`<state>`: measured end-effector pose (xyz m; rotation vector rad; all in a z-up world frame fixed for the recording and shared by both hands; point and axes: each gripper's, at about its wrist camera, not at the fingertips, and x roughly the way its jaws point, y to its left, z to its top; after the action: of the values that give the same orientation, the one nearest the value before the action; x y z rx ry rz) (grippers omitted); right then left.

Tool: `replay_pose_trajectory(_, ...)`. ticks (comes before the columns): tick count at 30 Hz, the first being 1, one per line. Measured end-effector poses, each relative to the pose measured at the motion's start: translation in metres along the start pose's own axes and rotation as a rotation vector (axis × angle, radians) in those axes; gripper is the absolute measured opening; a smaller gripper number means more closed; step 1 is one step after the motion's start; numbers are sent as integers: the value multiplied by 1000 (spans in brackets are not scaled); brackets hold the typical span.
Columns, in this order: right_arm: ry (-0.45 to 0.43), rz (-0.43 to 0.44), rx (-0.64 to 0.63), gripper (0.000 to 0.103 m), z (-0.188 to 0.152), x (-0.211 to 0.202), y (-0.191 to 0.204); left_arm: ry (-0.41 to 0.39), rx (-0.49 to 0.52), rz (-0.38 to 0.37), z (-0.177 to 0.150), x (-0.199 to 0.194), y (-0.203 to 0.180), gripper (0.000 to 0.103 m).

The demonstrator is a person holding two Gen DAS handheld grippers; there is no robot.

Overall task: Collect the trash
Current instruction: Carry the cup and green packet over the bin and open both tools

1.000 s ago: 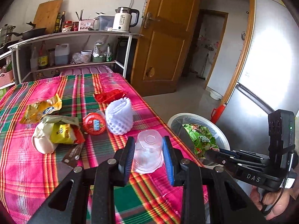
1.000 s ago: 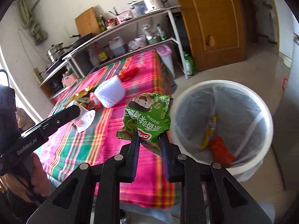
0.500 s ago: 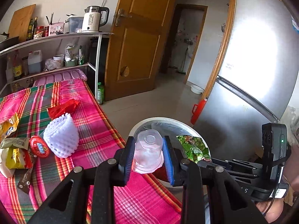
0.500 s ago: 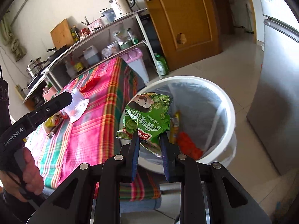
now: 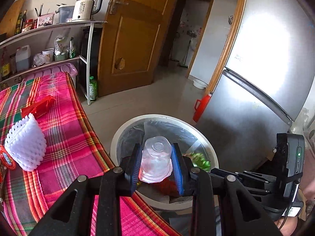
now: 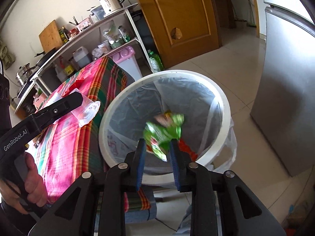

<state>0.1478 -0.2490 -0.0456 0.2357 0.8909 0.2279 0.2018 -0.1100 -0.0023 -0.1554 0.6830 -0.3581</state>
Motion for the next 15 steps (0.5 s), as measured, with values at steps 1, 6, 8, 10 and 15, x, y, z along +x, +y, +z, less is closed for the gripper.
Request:
replay_pose_trajectory(1,1,-2,2,39,-1,0,-1,7,-1,1,0,3,0,32)
replay_pose_trajectory(6,1,-2,12,40,0,2,-4,36,-12,-3,-3,14,2,34)
replay_pose_trajectory(8,-1,-1,10,40,0,2,-4,38,-16,-4,-4,14,3,38)
replay_pose_trajectory(10,-6,1,6,40,-1,1,-3,39,-21,-6,-4,15,4,42)
replay_pose_trajectory(15,-17,12,-4,40,0,-4,1,30,-25,-6,-5,9,6,43)
